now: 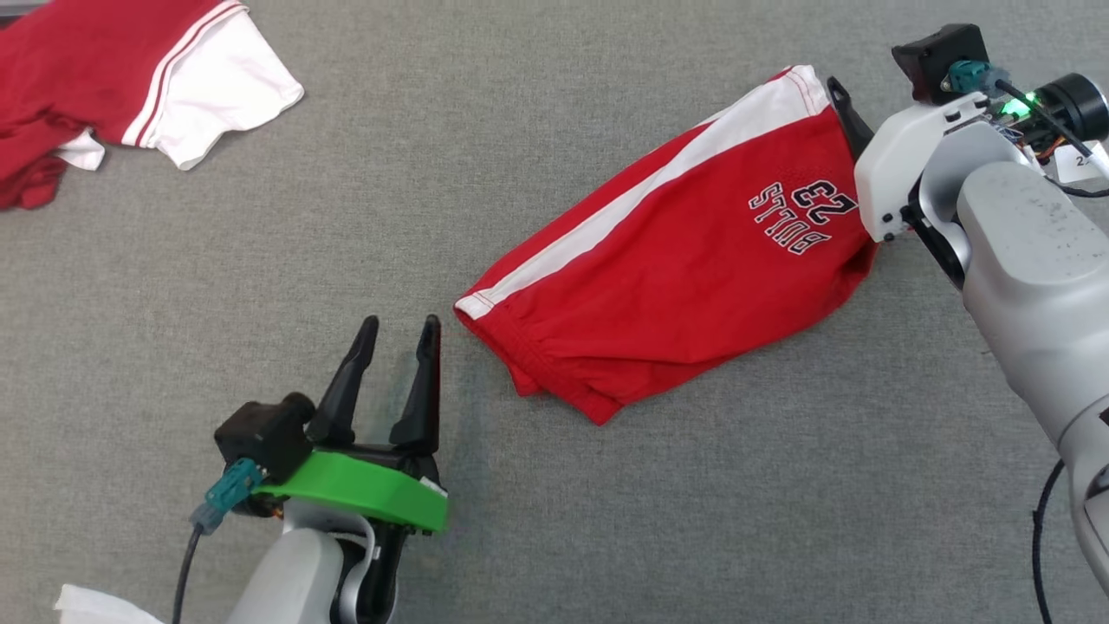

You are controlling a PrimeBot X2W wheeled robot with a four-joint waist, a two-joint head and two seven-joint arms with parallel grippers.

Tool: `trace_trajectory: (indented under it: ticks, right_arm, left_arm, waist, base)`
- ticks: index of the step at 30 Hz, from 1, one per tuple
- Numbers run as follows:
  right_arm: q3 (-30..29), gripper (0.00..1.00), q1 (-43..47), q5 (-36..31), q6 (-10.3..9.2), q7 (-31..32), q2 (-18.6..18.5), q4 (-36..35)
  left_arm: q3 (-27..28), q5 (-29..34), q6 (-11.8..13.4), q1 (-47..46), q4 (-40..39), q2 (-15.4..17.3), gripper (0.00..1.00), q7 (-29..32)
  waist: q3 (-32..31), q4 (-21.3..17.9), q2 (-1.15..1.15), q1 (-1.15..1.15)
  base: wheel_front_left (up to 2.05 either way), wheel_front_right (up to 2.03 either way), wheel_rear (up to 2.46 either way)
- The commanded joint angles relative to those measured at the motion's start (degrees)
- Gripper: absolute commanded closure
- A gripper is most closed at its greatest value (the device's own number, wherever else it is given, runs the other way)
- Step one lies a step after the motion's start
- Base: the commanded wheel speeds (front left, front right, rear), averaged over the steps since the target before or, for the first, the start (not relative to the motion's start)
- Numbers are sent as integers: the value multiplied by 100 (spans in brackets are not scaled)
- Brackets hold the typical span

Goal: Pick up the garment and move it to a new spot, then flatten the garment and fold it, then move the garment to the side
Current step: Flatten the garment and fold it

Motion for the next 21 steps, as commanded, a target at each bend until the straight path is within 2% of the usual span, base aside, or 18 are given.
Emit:
trace_trajectory:
  ticks: [1,11,20,21]
  right_arm:
    - [108,0,121,155,-6,113,-86,-42]
    - [812,0,507,1191,-6,867,-578,-421]
    - [1238,0,812,1884,-6,1393,-822,-571]
    - [1281,4,827,1955,-6,1405,-843,-606]
  left_arm:
    - [140,100,41,108,-64,37,0,-4]
    - [1018,228,37,482,-317,-190,0,-3]
    - [1441,424,-20,584,-451,-297,0,-4]
    - [1462,428,-30,591,-460,-304,0,-4]
  waist:
    - [-92,2,0,0]
    - [22,179,0,0]
    - [136,268,0,0]
    - [143,266,0,0]
  base:
    - [0,0,0]
    - [0,0,0]
    - [0,0,0]
    - [0,0,0]
